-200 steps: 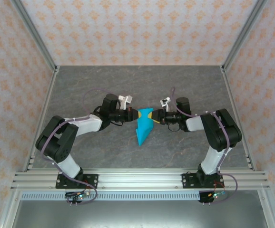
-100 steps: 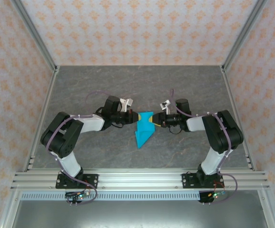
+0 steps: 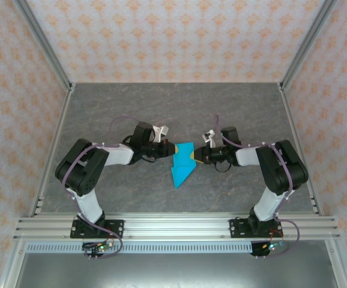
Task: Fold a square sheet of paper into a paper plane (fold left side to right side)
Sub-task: Place the paper at the center of the table, then fold the wing for the fifth time at the center of the table.
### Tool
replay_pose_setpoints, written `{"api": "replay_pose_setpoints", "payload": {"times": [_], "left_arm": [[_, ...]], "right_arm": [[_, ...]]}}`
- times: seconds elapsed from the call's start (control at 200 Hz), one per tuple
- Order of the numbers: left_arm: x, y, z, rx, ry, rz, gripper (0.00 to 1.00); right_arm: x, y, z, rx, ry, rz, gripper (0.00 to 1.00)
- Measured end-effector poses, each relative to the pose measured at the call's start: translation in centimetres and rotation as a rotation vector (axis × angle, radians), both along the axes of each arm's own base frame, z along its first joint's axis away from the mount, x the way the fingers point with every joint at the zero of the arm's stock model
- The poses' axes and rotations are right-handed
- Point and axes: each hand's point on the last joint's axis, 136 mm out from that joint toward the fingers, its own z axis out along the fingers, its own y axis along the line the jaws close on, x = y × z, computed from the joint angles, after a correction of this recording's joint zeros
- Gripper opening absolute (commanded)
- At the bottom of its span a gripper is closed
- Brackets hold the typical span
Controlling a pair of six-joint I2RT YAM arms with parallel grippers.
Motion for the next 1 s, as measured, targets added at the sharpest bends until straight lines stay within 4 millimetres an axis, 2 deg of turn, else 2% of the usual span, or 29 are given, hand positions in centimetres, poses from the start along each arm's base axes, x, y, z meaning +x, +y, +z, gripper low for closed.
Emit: {"api": "replay_pose_setpoints", "payload": {"times": [0.1, 0.23, 0.32, 0.45, 0.52, 0.635, 0.721, 0.841, 1.001], "left_arm": [[0.0, 0.2, -0.3, 0.024, -0.005, 0.0, 0.41], [-0.3, 1.2, -0.5, 0.098, -0.017, 0.011, 0.55], [-0.6, 2.5, 1.1, 0.162, -0.066, 0.031, 0.6], [-1.2, 4.2, 5.1, 0.256, -0.203, 0.061, 0.62], [-2.6, 4.4, 6.9, 0.317, -0.276, 0.051, 0.62], [-6.3, 2.7, 8.5, 0.393, -0.366, -0.027, 0.62], [-9.0, 1.4, 8.3, 0.443, -0.4, -0.087, 0.62], [-11.7, 0.2, 6.5, 0.537, -0.416, -0.156, 0.62], [-12.8, -1.8, 3.2, 0.67, -0.398, -0.224, 0.61]], "right_arm": [[0.3, -0.3, -0.5, -0.047, 0.047, -0.022, 0.0], [0.4, -0.8, -0.9, -0.103, 0.094, -0.046, 0.0], [0.2, -1.1, -1.4, -0.138, 0.131, -0.059, 0.0], [-0.3, -1.6, -2.0, -0.183, 0.189, -0.082, 0.0], [-0.2, -1.8, -2.0, -0.197, 0.206, -0.096, 0.0], [0.1, -1.7, -1.8, -0.206, 0.223, -0.112, 0.0], [0.2, -1.5, -1.6, -0.212, 0.238, -0.124, 0.0], [0.6, -1.1, -1.2, -0.224, 0.251, -0.135, 0.0], [0.8, -0.7, -0.8, -0.242, 0.267, -0.147, 0.0]]}}
